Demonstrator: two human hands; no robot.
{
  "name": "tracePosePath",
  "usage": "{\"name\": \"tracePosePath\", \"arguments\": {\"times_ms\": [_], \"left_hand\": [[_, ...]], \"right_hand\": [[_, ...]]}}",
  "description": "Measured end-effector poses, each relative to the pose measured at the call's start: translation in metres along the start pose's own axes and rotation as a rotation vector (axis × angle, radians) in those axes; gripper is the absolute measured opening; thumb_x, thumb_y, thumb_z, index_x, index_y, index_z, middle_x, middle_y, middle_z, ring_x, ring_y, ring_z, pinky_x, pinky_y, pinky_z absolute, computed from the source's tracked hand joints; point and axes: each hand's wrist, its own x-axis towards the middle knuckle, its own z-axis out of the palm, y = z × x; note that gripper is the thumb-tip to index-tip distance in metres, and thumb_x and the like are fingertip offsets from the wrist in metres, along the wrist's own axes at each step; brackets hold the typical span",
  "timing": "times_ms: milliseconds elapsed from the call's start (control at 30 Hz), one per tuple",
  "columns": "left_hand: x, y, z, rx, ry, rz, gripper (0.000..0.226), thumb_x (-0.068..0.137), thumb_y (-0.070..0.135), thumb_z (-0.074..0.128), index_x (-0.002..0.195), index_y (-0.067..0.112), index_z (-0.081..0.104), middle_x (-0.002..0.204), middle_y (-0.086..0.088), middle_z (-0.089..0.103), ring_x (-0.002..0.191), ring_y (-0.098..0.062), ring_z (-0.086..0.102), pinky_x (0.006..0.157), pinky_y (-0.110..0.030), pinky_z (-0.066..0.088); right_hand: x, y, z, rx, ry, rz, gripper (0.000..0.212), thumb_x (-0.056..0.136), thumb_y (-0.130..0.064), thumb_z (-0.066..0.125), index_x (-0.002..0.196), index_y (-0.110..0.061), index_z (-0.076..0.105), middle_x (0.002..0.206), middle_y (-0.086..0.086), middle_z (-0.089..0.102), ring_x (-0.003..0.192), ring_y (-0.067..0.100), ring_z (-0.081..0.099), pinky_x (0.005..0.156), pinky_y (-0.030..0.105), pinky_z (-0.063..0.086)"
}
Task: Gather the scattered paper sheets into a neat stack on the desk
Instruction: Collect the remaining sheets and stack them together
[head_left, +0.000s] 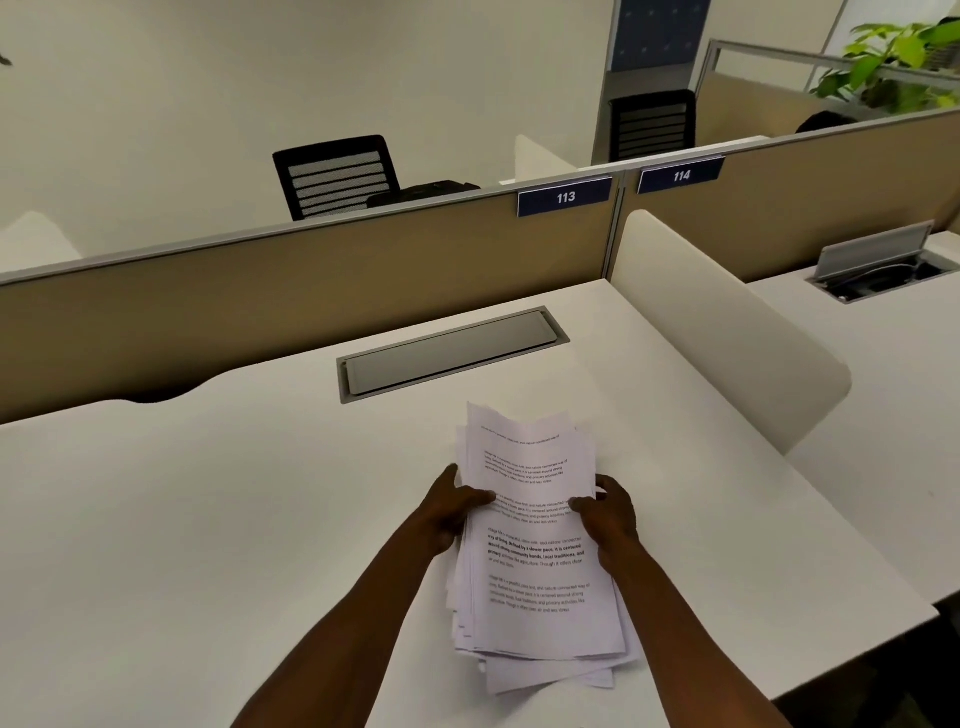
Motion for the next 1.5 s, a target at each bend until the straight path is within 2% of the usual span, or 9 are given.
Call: {"name": "tracePosePath", "arguments": {"times_ms": [167, 300, 367, 500, 733, 967, 1200, 1367, 1500], "left_hand": [[-0.027, 0.006, -0.021, -0.042, -0.129, 0.029, 0.049, 0.084, -0.001, 0.07, 0.131, -0.001, 0.057, 0.121, -0.022, 0.069, 0.111, -0.041, 0.066, 0.093, -0.049, 0.055], [-0.065, 0.024, -0.04, -0.051, -0.222, 0.159, 0.045, 0.088, -0.001, 0.066, 0.132, 0.002, 0.057, 0.129, -0.021, 0.065, 0.118, -0.041, 0.062, 0.097, -0.049, 0.053], [-0.084, 0.033, -0.05, -0.001, -0.256, 0.225, 0.045, 0.09, 0.0, 0.064, 0.134, 0.002, 0.056, 0.132, -0.021, 0.063, 0.121, -0.04, 0.061, 0.102, -0.051, 0.05], [-0.111, 0.047, -0.072, 0.075, -0.164, 0.311, 0.044, 0.089, 0.001, 0.066, 0.132, 0.003, 0.057, 0.13, -0.02, 0.065, 0.118, -0.039, 0.063, 0.1, -0.051, 0.052], [-0.154, 0.059, -0.113, 0.151, 0.267, 0.52, 0.033, 0.088, 0.011, 0.071, 0.121, 0.009, 0.065, 0.112, -0.008, 0.075, 0.096, -0.025, 0.075, 0.081, -0.042, 0.062], [-0.189, 0.048, -0.141, 0.025, 0.406, 0.725, 0.034, 0.08, 0.014, 0.071, 0.114, 0.01, 0.068, 0.112, -0.009, 0.074, 0.1, -0.026, 0.072, 0.079, -0.036, 0.062], [-0.182, -0.007, -0.158, 0.012, 0.529, 0.569, 0.042, 0.081, 0.019, 0.078, 0.12, 0.014, 0.063, 0.115, -0.002, 0.073, 0.104, -0.022, 0.071, 0.085, -0.039, 0.061], [-0.175, -0.023, -0.151, -0.027, 0.576, 0.572, 0.032, 0.088, 0.011, 0.072, 0.119, 0.011, 0.065, 0.112, -0.003, 0.074, 0.099, -0.025, 0.073, 0.079, -0.038, 0.063], [-0.178, -0.014, -0.146, -0.063, 0.605, 0.593, 0.025, 0.088, 0.01, 0.071, 0.113, 0.014, 0.068, 0.109, -0.005, 0.075, 0.096, -0.025, 0.073, 0.078, -0.041, 0.063]], "right_hand": [[-0.005, -0.012, 0.006, 0.087, -0.111, 0.022, 0.044, 0.078, 0.006, 0.07, 0.12, -0.004, 0.064, 0.11, 0.018, 0.069, 0.099, 0.036, 0.066, 0.089, 0.048, 0.056], [-0.028, -0.039, 0.007, 0.194, -0.365, 0.083, 0.039, 0.077, -0.022, 0.077, 0.114, -0.013, 0.07, 0.111, 0.011, 0.074, 0.103, 0.032, 0.067, 0.077, 0.038, 0.055], [-0.037, -0.046, 0.015, 0.207, -0.527, 0.075, 0.044, 0.079, -0.027, 0.074, 0.121, -0.017, 0.066, 0.12, 0.009, 0.07, 0.112, 0.03, 0.063, 0.086, 0.04, 0.051], [-0.051, -0.056, 0.043, 0.308, -0.778, 0.024, 0.05, 0.086, -0.014, 0.068, 0.134, -0.011, 0.054, 0.13, 0.016, 0.063, 0.119, 0.037, 0.06, 0.102, 0.053, 0.046], [-0.089, -0.086, 0.101, 0.195, -0.495, -0.216, 0.028, 0.081, -0.013, 0.075, 0.109, -0.011, 0.068, 0.109, 0.011, 0.074, 0.095, 0.028, 0.071, 0.078, 0.04, 0.06], [-0.126, -0.107, 0.138, 0.164, -0.477, -0.499, 0.024, 0.086, -0.013, 0.071, 0.108, -0.006, 0.065, 0.101, 0.003, 0.074, 0.085, 0.017, 0.072, 0.068, 0.024, 0.059], [-0.129, -0.064, 0.154, -0.088, -0.522, -0.497, 0.03, 0.076, -0.016, 0.082, 0.103, -0.019, 0.068, 0.102, -0.002, 0.074, 0.093, 0.02, 0.07, 0.076, 0.028, 0.059], [-0.129, -0.054, 0.161, -0.096, -0.485, -0.465, 0.034, 0.077, -0.031, 0.076, 0.109, -0.022, 0.065, 0.104, -0.003, 0.073, 0.087, 0.021, 0.07, 0.078, 0.041, 0.062], [-0.133, -0.061, 0.163, -0.022, -0.454, -0.475, 0.023, 0.083, -0.022, 0.075, 0.103, -0.027, 0.066, 0.098, -0.005, 0.074, 0.087, 0.018, 0.071, 0.08, 0.044, 0.061]]}}
